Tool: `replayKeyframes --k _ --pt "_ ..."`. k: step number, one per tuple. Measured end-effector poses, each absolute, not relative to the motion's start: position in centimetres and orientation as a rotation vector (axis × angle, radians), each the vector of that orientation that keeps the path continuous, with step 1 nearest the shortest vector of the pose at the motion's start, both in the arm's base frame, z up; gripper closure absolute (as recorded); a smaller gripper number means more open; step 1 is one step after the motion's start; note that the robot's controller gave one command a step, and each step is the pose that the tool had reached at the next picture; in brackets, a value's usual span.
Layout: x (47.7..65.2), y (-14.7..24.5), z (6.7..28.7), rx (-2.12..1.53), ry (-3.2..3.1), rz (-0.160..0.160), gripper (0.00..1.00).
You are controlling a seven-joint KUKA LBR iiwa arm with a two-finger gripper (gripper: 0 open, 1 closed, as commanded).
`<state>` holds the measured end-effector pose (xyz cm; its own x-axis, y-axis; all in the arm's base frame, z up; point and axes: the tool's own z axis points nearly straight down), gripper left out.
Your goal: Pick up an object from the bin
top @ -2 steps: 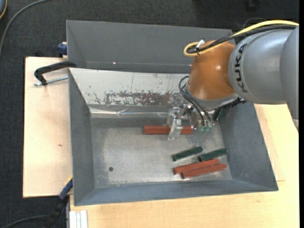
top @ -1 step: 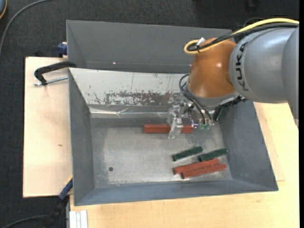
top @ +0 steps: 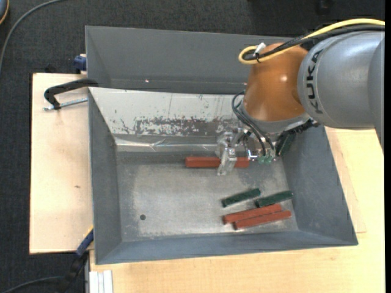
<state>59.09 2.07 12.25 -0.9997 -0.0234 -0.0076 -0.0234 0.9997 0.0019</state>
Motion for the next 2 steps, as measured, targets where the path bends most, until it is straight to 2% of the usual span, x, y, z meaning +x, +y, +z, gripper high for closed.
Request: replayKeyframes --k 1,2 --pt "59.3 2.1 13.7 -0.037 3.133 0.003 1.0" --pt "59.4 2.2 16.4 -0.038 3.134 0.003 1.0"
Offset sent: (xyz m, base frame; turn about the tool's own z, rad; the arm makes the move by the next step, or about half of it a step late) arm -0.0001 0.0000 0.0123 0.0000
